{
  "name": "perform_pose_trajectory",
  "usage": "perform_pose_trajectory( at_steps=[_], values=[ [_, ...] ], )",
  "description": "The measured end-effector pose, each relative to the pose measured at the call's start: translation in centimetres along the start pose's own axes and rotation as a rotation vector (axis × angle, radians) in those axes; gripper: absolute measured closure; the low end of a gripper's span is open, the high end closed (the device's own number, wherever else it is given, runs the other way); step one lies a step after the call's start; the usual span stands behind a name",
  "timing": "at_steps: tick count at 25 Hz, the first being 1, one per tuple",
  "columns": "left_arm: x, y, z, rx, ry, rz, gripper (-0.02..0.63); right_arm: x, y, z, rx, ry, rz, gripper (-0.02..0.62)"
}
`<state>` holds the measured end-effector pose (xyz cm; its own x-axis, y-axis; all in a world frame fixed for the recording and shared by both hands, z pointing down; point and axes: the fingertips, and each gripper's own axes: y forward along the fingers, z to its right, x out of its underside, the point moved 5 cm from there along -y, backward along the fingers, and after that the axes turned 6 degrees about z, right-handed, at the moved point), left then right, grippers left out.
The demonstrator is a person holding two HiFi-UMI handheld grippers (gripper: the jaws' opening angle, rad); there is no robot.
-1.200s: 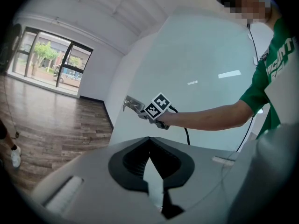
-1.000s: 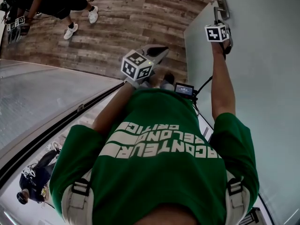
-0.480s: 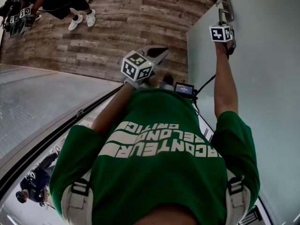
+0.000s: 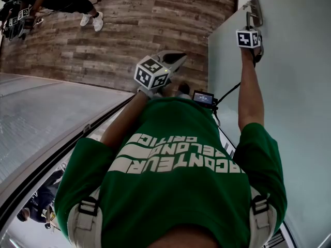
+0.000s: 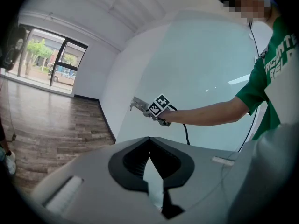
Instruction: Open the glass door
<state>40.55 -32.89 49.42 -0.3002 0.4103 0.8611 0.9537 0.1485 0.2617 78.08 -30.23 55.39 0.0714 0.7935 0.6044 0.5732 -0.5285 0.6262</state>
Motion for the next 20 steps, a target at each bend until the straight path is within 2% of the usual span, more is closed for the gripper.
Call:
perform_pose_trajectory(
  at_steps=[20],
  values=[
    [-0.2,3.8,-0.2,0.041,0.011,-0.018,0.589,3.1,1.1,4.3,0.065,0.043,-0.033,0.535]
  ],
)
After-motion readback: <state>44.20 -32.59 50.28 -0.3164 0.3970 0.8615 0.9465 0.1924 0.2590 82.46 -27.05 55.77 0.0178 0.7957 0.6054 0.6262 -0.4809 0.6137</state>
